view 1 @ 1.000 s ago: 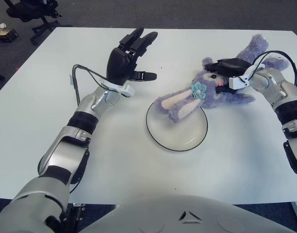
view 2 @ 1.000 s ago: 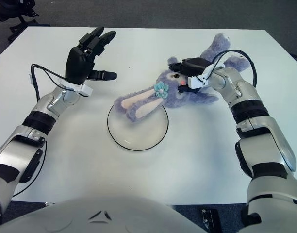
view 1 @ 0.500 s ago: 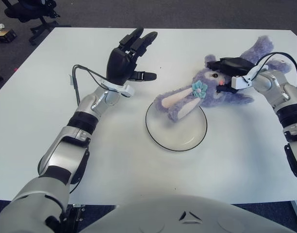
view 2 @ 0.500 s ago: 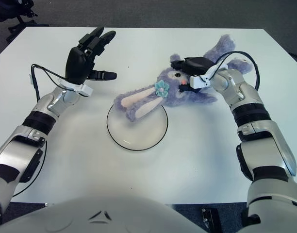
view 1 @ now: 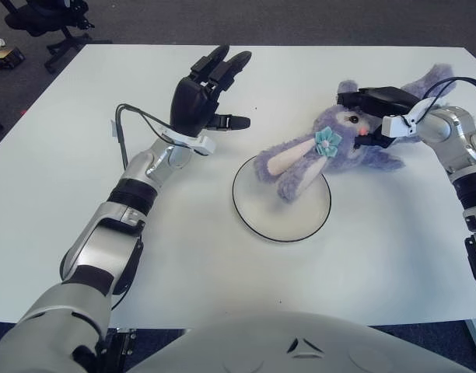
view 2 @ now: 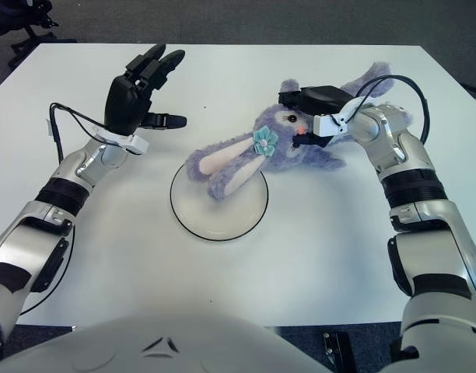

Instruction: Put the doll into the plate.

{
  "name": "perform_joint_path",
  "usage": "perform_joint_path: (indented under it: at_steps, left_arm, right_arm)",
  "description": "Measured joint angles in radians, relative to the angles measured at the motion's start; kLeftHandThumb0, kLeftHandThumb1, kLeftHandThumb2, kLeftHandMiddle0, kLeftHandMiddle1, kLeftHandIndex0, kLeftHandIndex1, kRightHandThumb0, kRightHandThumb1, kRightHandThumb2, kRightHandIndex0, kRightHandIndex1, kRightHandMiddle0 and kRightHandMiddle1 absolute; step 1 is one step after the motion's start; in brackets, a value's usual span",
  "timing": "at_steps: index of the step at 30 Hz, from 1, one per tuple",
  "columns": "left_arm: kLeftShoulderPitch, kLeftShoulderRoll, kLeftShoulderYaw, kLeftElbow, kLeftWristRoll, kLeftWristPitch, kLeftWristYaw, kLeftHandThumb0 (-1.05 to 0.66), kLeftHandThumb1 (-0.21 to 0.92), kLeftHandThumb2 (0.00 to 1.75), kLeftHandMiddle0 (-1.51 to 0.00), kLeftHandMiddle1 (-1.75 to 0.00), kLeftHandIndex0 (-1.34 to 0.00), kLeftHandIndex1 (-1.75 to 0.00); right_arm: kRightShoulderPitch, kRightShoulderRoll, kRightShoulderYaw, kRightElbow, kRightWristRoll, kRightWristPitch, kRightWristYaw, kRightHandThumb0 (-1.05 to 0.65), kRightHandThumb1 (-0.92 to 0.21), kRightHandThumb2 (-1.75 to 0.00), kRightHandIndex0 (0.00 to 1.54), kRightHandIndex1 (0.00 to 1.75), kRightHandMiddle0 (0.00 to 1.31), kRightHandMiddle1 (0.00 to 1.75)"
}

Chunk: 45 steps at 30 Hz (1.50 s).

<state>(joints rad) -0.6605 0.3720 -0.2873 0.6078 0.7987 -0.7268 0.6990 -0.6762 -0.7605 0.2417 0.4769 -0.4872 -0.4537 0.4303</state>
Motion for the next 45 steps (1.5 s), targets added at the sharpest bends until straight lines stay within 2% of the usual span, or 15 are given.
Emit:
perform_joint_path:
  at_steps: [31, 37, 45]
  left_arm:
    - [0.0, 0.002, 0.0, 0.0, 0.0, 0.007, -0.002, -0.24, 0.92, 0.3, -0.48, -0.01, -0.44, -0.16]
    - [0.0, 0.002, 0.0, 0.0, 0.0, 0.009, -0.004, -0.25, 0.92, 0.3, -0.48, -0.01, -0.45, -0.16]
    - [0.0, 0.001, -0.001, 0.008, -0.001, 0.017, -0.008, -0.24, 0.92, 0.3, -0.49, -0.01, -0.45, -0.16]
  right_arm:
    - [0.029, -0.007, -0.086, -0.107, 0.041, 0.1, 0.014, 0.0, -0.31, -1.29, 0.66, 1.61, 0.41, 1.75]
    - [0.018, -0.01, -0.092, -0.105, 0.043, 0.09, 0.02, 0.0, -0.31, -1.29, 0.66, 1.61, 0.41, 1.75]
    - [-0.018, -0.01, -0.097, -0.087, 0.084, 0.037, 0.025, 0.0, -0.3, -1.3, 0.67, 1.61, 0.42, 1.75]
